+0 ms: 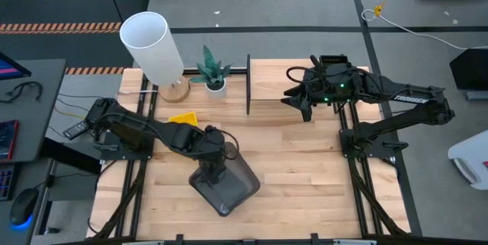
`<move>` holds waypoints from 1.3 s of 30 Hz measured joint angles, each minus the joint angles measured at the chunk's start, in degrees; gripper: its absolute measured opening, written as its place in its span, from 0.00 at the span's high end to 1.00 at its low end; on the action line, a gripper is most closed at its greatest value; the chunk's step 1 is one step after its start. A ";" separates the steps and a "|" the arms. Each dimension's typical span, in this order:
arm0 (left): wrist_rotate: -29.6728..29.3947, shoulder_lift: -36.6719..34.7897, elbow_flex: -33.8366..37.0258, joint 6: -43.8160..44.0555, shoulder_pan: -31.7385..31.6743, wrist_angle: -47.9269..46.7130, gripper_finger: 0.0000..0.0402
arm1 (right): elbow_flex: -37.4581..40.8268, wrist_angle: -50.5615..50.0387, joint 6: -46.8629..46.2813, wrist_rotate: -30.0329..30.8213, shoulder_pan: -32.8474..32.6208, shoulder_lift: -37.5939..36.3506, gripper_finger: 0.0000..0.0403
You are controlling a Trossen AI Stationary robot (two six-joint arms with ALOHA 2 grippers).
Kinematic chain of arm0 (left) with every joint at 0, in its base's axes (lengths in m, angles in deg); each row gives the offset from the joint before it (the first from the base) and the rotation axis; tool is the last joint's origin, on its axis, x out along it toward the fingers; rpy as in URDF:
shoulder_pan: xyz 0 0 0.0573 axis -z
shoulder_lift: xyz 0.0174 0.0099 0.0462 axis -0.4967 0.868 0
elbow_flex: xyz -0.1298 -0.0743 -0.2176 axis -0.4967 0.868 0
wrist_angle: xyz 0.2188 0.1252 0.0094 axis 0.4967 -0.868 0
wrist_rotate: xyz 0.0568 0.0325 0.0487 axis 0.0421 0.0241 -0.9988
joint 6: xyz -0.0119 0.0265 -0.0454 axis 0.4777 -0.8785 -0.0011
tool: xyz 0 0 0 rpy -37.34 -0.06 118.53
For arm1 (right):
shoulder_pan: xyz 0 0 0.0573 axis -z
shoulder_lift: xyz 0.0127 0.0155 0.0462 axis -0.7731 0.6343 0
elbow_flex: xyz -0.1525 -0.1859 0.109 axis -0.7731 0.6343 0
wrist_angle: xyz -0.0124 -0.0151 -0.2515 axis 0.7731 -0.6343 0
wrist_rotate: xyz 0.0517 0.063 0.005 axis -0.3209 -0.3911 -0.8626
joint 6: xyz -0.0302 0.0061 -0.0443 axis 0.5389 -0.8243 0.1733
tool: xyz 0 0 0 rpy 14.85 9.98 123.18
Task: Stack baskets on shelf by color
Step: Stack the gray bin on the stacked gray bin
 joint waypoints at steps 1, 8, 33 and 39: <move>-0.03 0.00 0.00 0.82 0.42 -0.10 0.98 | 0.00 -0.01 0.29 0.00 0.00 0.00 0.58; 0.01 0.00 0.00 5.83 2.23 -0.29 0.98 | 0.00 0.21 2.31 2.06 0.00 0.02 0.58; -1.43 -2.64 -0.48 26.66 14.00 -8.83 0.98 | -0.02 4.64 18.39 9.42 0.78 0.02 0.58; -6.26 -2.22 0.11 29.04 14.80 -9.28 0.98 | -0.02 6.03 20.30 9.33 1.60 0.02 0.58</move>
